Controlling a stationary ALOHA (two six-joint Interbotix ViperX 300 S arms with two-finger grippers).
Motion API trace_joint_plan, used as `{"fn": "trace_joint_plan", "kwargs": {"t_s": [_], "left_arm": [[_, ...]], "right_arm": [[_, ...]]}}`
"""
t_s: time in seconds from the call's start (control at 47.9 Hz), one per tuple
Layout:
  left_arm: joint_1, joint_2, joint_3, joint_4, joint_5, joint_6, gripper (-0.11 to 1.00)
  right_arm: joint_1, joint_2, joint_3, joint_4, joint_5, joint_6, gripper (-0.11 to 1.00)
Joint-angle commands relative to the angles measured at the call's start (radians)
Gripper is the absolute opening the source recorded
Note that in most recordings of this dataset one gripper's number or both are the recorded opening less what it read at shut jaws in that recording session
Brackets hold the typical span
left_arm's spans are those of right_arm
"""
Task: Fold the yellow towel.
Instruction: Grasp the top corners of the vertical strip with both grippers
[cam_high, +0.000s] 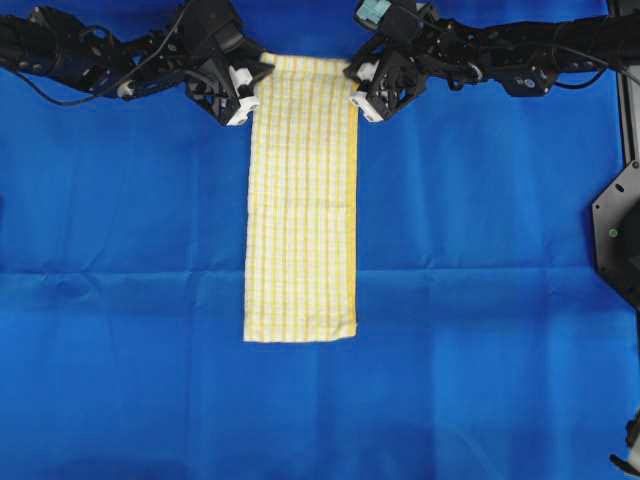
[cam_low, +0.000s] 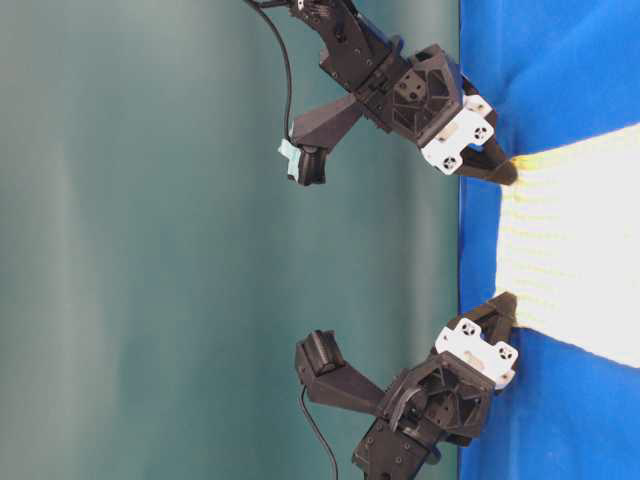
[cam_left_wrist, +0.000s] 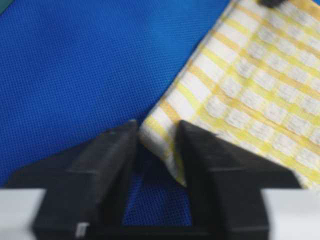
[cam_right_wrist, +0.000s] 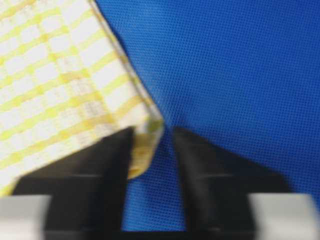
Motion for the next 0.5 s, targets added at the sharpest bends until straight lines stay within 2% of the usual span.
{"fn": "trace_joint_plan", "kwargs": {"t_s": [0.0,0.042,0.104,0.48], "left_arm": [[0.005,-0.009,-0.006,-0.003,-0.002,0.003,0.20],[0.005,-0.009,-0.006,-0.003,-0.002,0.003,0.12],[0.003,-0.009,-0.006,-0.003,-0.002,0.003,0.06],[-0.002,-0.043,-0.005,-0.003,0.011,0.006,0.06]], "right_arm": [[-0.005,-0.009,-0.014,0.003,0.005,-0.002,0.14],[-0.003,-0.009,-0.014,0.003,0.008,-0.002,0.06],[-0.003,-0.009,-0.014,0.002,0.009,-0.002,0.05],[-0.005,-0.043,-0.017,0.003,0.009,-0.002,0.05]]}}
